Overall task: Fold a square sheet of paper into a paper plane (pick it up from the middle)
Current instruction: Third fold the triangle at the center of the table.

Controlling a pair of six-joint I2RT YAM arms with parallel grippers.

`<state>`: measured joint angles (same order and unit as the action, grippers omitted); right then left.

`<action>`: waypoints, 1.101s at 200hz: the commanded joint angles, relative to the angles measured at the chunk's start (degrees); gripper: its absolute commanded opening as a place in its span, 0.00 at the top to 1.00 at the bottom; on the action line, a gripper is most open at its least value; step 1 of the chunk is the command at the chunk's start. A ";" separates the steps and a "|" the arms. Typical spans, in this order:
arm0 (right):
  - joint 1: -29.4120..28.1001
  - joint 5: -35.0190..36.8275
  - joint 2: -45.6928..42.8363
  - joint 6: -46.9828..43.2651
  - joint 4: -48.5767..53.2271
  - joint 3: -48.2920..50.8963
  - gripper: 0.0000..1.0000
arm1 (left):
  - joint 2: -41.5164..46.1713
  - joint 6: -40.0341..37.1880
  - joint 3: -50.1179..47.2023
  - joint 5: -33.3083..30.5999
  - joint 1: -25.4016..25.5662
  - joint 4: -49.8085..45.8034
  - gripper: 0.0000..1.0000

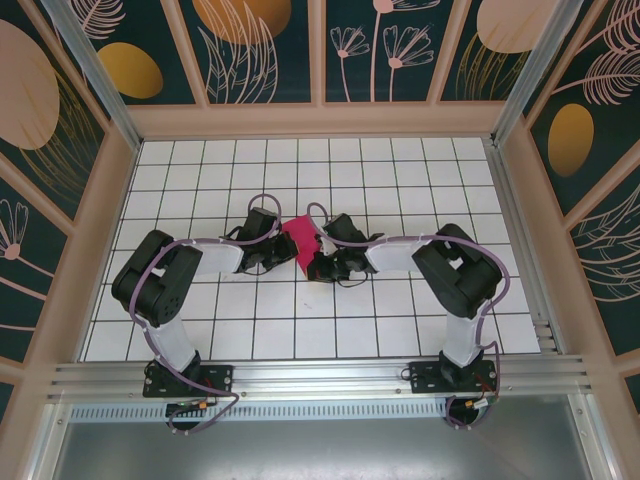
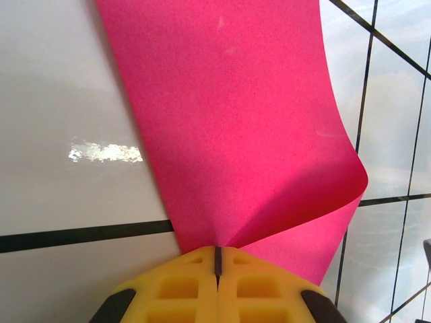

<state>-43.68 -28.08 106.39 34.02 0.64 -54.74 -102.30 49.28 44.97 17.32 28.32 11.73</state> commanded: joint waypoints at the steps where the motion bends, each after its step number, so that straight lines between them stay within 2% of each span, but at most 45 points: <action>1: -0.53 2.20 -4.87 -2.38 2.90 -2.15 1.00 | -2.72 -1.55 -0.06 -3.78 0.07 -4.94 0.94; 61: -1.06 -0.50 -0.16 -0.03 -0.51 -4.41 1.00 | -2.44 -1.49 -0.05 -3.77 0.07 -5.05 0.94; 135: -1.14 0.63 2.29 0.69 -0.57 -0.49 1.00 | -2.57 -1.51 -0.06 -3.96 0.01 -5.05 0.94; 191: -1.14 -2.68 -2.49 0.52 -1.61 4.42 1.00 | -2.71 -1.64 -0.06 -4.09 0.07 -5.13 0.94; 220: -0.17 0.25 -7.52 0.35 -2.58 3.20 1.00 | -2.44 -1.79 0.03 -4.14 0.07 -5.15 0.94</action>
<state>-44.36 -28.64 104.38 33.98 -2.17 -51.31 -102.39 49.06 45.06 17.32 28.32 11.70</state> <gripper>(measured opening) 0.042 0.065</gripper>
